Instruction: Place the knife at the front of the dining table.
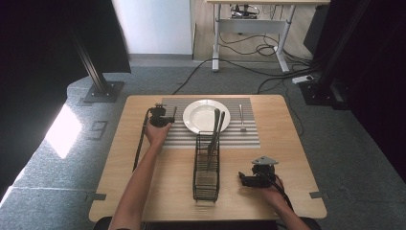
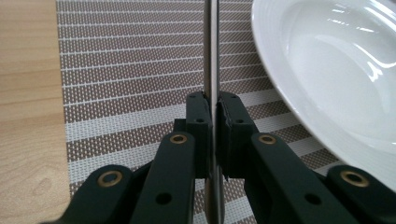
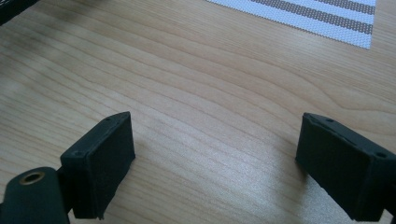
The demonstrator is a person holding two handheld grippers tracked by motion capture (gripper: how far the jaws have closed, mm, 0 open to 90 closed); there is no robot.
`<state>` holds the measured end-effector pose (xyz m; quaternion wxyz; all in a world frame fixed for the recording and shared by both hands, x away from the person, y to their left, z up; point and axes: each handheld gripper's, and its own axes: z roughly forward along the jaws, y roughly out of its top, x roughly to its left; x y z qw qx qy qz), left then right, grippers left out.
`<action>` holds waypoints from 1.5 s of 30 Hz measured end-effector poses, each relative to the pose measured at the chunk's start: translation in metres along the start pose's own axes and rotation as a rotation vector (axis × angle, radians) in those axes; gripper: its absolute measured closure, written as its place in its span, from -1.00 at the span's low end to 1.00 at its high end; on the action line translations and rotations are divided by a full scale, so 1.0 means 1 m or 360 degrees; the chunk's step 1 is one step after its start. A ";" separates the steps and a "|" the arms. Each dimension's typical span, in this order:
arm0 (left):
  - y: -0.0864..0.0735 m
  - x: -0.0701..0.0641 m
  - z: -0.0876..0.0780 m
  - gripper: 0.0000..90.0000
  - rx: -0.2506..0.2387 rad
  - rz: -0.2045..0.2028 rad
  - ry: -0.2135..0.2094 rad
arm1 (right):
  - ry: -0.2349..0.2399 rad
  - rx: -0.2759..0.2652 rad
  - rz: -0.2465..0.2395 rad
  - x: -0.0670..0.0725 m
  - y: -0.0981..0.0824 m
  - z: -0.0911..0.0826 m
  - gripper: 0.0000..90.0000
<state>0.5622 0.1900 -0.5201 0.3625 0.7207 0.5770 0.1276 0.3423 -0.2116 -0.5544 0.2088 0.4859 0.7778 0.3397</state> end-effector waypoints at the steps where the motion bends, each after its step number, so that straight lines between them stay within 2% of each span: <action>1: 0.000 0.000 0.002 0.86 0.0008 0.0001 0.0008 | 0.0000 0.0000 0.0000 0.000 0.000 0.000 -0.75; 18: -0.003 -0.002 0.016 0.86 0.0092 0.0024 0.0082 | 0.0004 -0.0009 -0.0005 0.001 0.000 0.001 -0.74; 22: -0.003 -0.002 0.016 0.86 0.0091 0.0026 0.0088 | 0.0004 -0.0009 -0.0006 0.001 0.000 0.001 -0.74; 30: -0.003 -0.006 0.017 0.85 0.0099 0.0068 0.0135 | 0.0005 -0.0008 -0.0005 0.001 0.000 0.001 -0.74; 34: -0.005 -0.009 0.018 0.85 0.0090 0.0117 0.0169 | 0.0004 -0.0009 -0.0007 0.001 0.000 0.000 -0.74; 45: -0.005 -0.009 0.017 0.83 0.0088 0.0128 0.0166 | 0.0004 -0.0008 -0.0008 0.001 0.000 0.000 -0.74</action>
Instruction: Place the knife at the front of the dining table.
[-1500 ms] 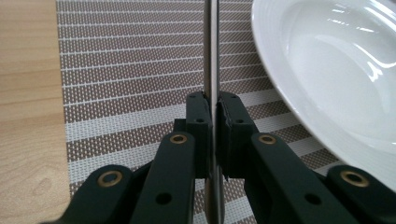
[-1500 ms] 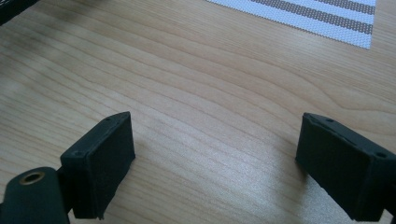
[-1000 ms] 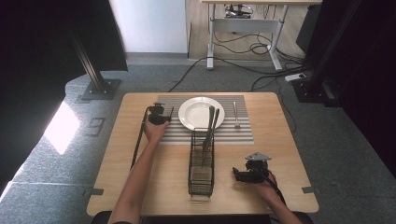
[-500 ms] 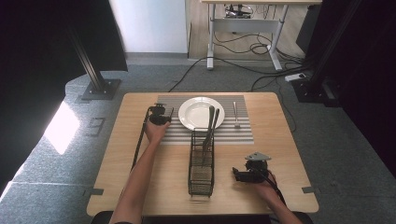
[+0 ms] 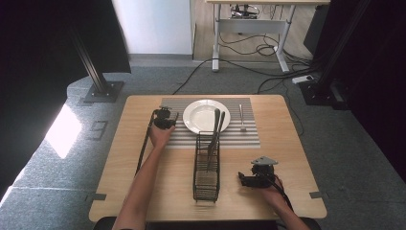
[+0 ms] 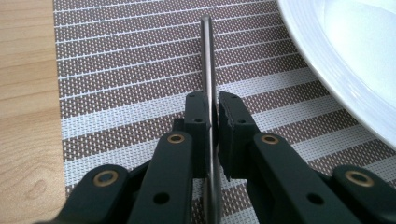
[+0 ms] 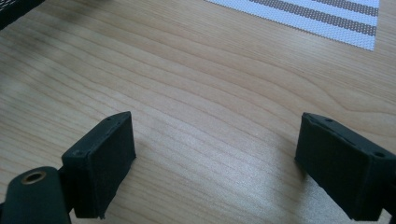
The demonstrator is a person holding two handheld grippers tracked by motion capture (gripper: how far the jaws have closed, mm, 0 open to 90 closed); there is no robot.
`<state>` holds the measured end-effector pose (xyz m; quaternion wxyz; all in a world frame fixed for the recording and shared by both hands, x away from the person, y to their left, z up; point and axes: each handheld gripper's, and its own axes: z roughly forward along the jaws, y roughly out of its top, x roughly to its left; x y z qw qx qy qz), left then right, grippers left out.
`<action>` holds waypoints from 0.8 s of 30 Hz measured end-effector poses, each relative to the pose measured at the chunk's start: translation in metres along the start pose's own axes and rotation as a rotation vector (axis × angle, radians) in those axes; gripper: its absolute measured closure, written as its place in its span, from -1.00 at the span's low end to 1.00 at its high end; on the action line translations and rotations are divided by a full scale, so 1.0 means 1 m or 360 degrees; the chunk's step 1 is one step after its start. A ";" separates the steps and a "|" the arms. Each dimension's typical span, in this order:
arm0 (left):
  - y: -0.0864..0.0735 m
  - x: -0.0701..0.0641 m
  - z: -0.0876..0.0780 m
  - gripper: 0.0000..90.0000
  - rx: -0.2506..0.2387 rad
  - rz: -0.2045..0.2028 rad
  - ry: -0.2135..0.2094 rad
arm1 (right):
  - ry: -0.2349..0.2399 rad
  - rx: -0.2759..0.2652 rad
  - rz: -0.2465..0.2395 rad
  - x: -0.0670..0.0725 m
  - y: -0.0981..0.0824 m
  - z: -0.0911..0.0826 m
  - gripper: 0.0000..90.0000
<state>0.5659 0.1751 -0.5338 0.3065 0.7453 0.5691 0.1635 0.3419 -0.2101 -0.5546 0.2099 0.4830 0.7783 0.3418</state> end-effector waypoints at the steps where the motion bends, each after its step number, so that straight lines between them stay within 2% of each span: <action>1: 0.000 0.000 0.000 0.82 -0.0001 0.0001 -0.0002 | 0.0000 0.0000 0.0002 0.000 0.000 0.000 -0.73; 6: -0.003 0.004 -0.001 0.78 -0.0029 -0.0024 -0.0014 | 0.0001 0.0001 0.0001 0.000 0.000 0.000 -0.73; 12: -0.003 0.007 -0.005 0.66 -0.0028 -0.0008 -0.0014 | 0.0001 0.0002 0.0000 0.000 0.000 0.000 -0.73; 14: -0.004 0.009 -0.009 0.58 -0.0033 -0.0018 -0.0049 | 0.0002 0.0003 0.0001 0.000 0.000 0.000 -0.73; 19: -0.011 0.008 -0.021 0.54 -0.0025 0.0051 -0.0072 | 0.0001 0.0004 0.0003 0.001 0.000 -0.001 -0.72; 24: -0.019 0.006 -0.025 0.52 0.0021 0.0129 -0.0017 | 0.0001 0.0005 -0.0001 0.001 0.000 -0.001 -0.72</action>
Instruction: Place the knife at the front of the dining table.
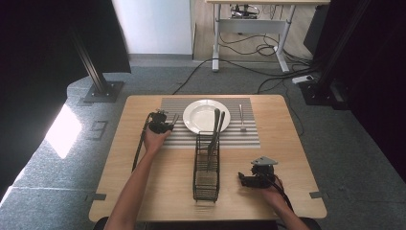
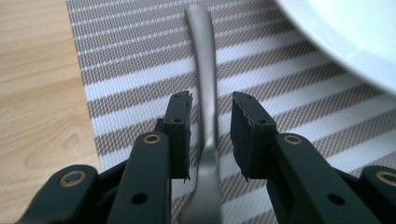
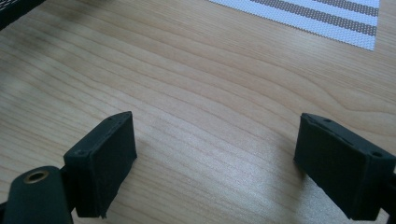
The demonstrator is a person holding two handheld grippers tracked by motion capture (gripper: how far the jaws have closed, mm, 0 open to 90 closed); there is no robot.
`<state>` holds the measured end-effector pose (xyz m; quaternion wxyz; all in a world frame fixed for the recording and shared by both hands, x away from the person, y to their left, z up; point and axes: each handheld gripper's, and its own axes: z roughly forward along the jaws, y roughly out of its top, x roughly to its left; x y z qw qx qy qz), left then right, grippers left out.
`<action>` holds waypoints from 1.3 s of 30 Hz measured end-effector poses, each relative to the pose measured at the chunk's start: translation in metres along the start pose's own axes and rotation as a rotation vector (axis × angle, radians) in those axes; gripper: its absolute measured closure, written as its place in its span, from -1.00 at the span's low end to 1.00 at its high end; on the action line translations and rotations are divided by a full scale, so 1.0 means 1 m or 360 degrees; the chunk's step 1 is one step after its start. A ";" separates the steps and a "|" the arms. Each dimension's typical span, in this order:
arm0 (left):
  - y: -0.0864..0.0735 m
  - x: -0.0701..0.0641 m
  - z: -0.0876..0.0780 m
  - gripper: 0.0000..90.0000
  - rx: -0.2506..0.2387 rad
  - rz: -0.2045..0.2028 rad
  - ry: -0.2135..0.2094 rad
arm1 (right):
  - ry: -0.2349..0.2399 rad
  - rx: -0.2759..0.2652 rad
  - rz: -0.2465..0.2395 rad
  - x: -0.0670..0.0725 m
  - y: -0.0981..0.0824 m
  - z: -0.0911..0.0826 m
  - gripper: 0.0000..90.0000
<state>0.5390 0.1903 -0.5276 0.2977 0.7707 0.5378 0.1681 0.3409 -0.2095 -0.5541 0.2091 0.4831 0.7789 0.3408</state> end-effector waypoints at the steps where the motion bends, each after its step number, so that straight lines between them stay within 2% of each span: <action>1: -0.001 0.000 0.000 0.53 0.0006 0.0005 0.0004 | 0.0001 0.0000 0.0000 0.000 0.000 0.000 -0.72; 5: -0.006 0.000 0.000 0.58 0.0009 0.0010 0.0005 | 0.0000 0.0001 -0.0001 0.000 0.000 0.000 -0.72; 9: -0.007 -0.001 0.000 0.75 0.0014 0.0018 0.0015 | 0.0002 0.0002 0.0000 0.000 0.000 0.000 -0.72; 14: -0.004 -0.005 0.003 0.79 0.0003 0.0041 0.0052 | 0.0005 0.0001 -0.0001 0.000 0.000 0.000 -0.72; 17: 0.001 -0.003 0.007 0.79 0.0001 0.0005 0.0036 | 0.0008 0.0002 -0.0003 0.000 0.000 0.000 -0.72; 22: 0.005 0.005 0.015 0.79 -0.0069 -0.0125 0.0010 | 0.0009 0.0002 -0.0004 0.000 0.000 0.000 -0.72; 26: 0.016 0.006 0.021 0.79 -0.0041 -0.0102 0.0045 | 0.0011 0.0002 -0.0006 0.000 0.000 0.000 -0.72; 32: 0.029 0.012 0.029 0.79 -0.0016 -0.0143 0.0050 | 0.0013 0.0003 -0.0007 0.000 0.000 0.000 -0.72; 35: 0.032 0.018 0.032 0.79 -0.0021 -0.0185 0.0055 | 0.0013 0.0000 -0.0006 0.000 0.000 0.000 -0.72; 36: 0.033 0.022 0.033 0.79 -0.0033 -0.0223 0.0048 | 0.0011 -0.0001 -0.0006 0.000 0.000 0.000 -0.72; 39: 0.034 0.025 0.034 0.79 -0.0034 -0.0247 0.0056 | 0.0016 -0.0002 -0.0008 0.000 0.000 0.000 -0.72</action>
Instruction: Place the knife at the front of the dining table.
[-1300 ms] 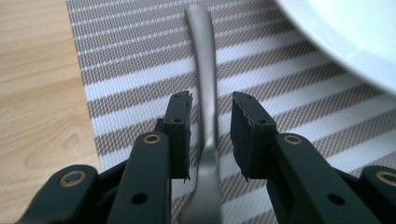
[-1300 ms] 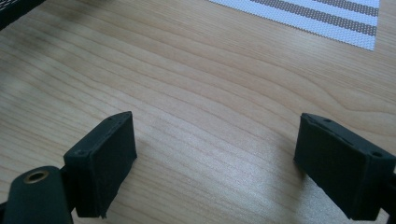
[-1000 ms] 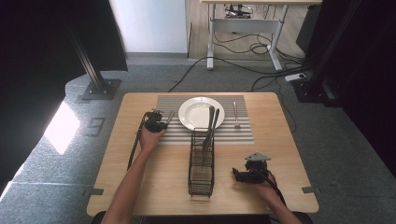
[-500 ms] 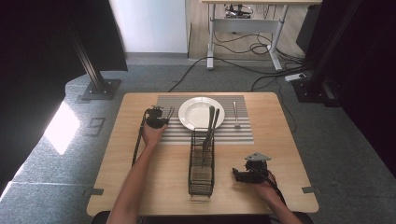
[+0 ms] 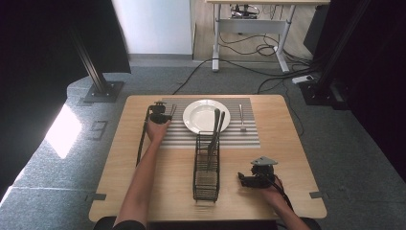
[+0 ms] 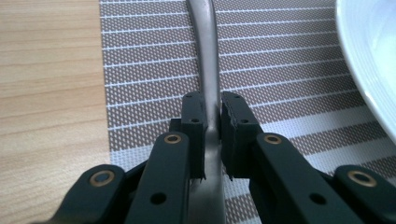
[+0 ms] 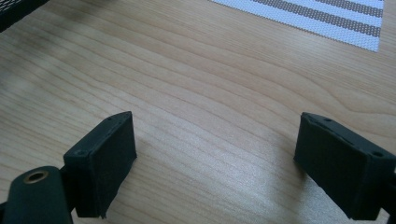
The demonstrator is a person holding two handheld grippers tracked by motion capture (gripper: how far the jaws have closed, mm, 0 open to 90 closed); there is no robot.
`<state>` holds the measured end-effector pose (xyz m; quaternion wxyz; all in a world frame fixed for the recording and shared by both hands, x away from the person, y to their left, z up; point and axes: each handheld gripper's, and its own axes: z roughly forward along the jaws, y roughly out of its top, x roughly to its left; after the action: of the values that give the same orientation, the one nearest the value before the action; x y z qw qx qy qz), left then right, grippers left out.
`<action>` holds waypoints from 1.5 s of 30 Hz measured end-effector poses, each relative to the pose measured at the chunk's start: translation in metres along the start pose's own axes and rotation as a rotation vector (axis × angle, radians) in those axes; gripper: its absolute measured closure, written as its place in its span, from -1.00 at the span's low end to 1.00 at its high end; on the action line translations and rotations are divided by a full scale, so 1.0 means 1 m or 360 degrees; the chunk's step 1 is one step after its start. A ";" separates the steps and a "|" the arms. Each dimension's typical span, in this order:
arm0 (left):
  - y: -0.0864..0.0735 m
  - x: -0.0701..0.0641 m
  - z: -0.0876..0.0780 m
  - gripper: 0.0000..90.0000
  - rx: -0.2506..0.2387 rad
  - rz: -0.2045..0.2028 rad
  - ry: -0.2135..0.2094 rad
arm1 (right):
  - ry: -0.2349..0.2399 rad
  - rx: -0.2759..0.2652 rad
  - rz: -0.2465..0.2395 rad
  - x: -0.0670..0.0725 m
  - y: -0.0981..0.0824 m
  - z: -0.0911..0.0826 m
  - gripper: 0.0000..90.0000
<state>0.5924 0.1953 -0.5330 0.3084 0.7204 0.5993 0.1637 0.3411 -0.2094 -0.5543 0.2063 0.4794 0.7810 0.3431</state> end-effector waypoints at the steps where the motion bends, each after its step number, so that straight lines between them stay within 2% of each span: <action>1: 0.000 0.000 0.000 0.79 -0.0004 -0.0001 0.0005 | 0.0001 0.0000 -0.0001 0.000 0.000 0.000 -0.72; 6: 0.001 0.001 0.002 0.78 -0.0022 -0.0009 -0.0011 | 0.0002 0.0003 -0.0003 0.000 0.000 0.000 -0.71; 8: -0.001 0.002 0.001 0.73 -0.0043 -0.0003 -0.0040 | 0.0003 0.0003 -0.0006 0.000 0.000 0.000 -0.71; 10: -0.003 0.002 -0.001 0.52 -0.0082 0.0008 -0.0068 | 0.0005 0.0004 -0.0008 0.000 0.000 0.000 -0.71; 15: -0.009 0.002 -0.014 0.28 -0.0084 0.0074 -0.0078 | 0.0005 0.0005 -0.0009 0.000 0.000 0.000 -0.71; 21: -0.025 0.002 -0.029 0.23 -0.0062 0.0107 -0.0082 | 0.0003 0.0006 -0.0009 0.000 0.000 0.000 -0.71; 25: -0.035 0.002 -0.034 0.23 -0.0020 0.0133 -0.0092 | 0.0001 0.0005 -0.0010 0.001 0.000 -0.001 -0.71; 29: -0.045 0.000 -0.039 0.23 -0.0014 0.0169 -0.0086 | -0.0001 0.0007 -0.0012 0.001 0.000 -0.001 -0.71; 32: -0.048 -0.002 -0.041 0.24 0.0018 0.0193 -0.0080 | 0.0002 0.0008 -0.0012 0.001 0.000 -0.001 -0.71; 35: -0.052 -0.003 -0.042 0.24 -0.0003 0.0202 -0.0089 | 0.0003 0.0008 -0.0013 0.001 0.000 -0.001 -0.71; 45: -0.055 -0.010 -0.043 0.24 0.0004 0.0224 -0.0104 | 0.0005 0.0014 -0.0015 0.001 0.000 -0.002 -0.71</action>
<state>0.5223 0.2010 -0.5343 0.3147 0.7661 0.5370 0.1605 0.3395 -0.2089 -0.5533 0.2047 0.4761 0.7850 0.3394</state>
